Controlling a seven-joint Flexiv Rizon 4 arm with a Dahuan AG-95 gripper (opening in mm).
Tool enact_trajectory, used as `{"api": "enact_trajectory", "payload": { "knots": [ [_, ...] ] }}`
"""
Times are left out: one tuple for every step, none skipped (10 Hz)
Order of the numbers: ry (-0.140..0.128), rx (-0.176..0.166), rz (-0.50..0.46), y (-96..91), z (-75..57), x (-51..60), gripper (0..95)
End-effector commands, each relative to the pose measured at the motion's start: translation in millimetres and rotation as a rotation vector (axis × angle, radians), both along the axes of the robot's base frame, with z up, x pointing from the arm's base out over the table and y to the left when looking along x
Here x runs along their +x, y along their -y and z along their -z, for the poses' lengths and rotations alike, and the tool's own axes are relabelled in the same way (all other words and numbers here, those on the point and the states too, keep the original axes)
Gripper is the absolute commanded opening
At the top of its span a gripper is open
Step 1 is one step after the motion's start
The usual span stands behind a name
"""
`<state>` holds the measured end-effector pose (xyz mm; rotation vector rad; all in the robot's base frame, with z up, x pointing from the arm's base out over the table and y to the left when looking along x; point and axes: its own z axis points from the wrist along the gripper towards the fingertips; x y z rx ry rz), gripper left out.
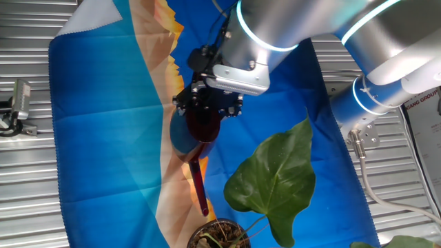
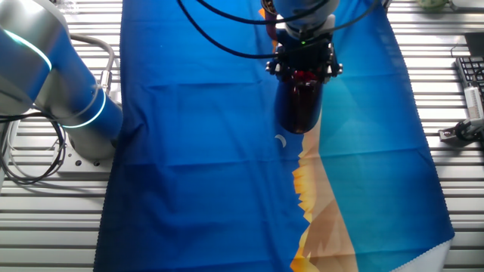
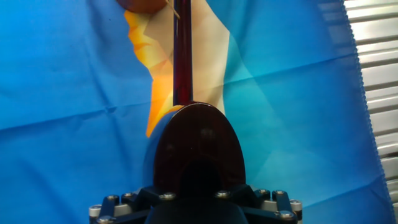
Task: Water the plant
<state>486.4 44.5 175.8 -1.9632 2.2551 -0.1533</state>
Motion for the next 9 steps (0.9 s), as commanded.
{"api": "enact_trajectory", "payload": {
  "knots": [
    [0.015,-0.008,-0.021,-0.2,-0.2,1.0,0.0],
    [0.017,-0.009,-0.023,-0.2,-0.2,1.0,0.0],
    [0.022,-0.013,-0.031,-0.2,-0.2,1.0,0.0],
    [0.024,-0.019,-0.034,-0.2,-0.2,1.0,0.0],
    [0.024,-0.021,-0.039,-0.2,-0.2,1.0,0.0],
    [0.025,-0.027,-0.047,-0.2,-0.2,1.0,0.0],
    [0.026,-0.026,-0.049,-0.2,-0.2,1.0,0.0],
    [0.029,-0.023,-0.052,-0.2,-0.2,1.0,0.0],
    [0.032,-0.018,-0.060,-0.2,-0.2,1.0,0.0]
  ]
}}
